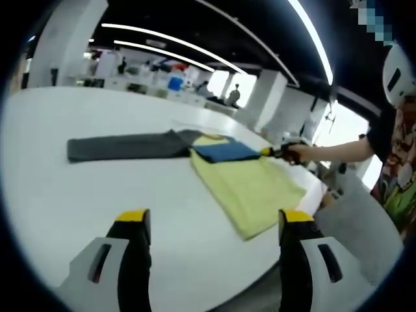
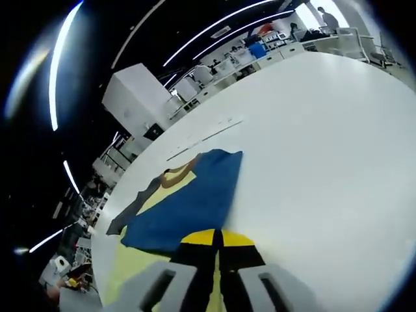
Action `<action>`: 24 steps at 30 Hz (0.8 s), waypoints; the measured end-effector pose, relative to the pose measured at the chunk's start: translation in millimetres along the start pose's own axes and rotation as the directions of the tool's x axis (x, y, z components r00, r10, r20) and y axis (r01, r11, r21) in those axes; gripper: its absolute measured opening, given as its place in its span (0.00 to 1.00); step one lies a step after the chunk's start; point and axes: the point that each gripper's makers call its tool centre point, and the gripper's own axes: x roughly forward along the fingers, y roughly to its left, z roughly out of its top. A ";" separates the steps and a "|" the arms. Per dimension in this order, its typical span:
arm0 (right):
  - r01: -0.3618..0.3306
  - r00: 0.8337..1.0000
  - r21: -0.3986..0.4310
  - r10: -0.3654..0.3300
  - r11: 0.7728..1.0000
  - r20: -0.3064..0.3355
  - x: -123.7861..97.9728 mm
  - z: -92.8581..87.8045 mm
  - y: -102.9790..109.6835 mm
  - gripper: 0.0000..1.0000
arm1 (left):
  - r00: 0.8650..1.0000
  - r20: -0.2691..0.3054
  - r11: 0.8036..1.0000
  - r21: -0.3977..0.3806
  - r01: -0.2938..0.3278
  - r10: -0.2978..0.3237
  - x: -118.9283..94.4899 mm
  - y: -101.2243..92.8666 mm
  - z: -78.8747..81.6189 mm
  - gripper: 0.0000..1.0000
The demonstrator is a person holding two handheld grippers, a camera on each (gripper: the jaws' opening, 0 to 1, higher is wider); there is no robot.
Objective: Fold the garment on the visible template until the final outline fits inside the template.
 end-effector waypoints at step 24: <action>-0.010 0.998 -0.189 0.020 0.982 0.053 -3.1 13.1 -5.5 0.50 | 1.000 -0.010 1.000 0.010 0.021 -0.021 6.3 -1.3 3.3 0.77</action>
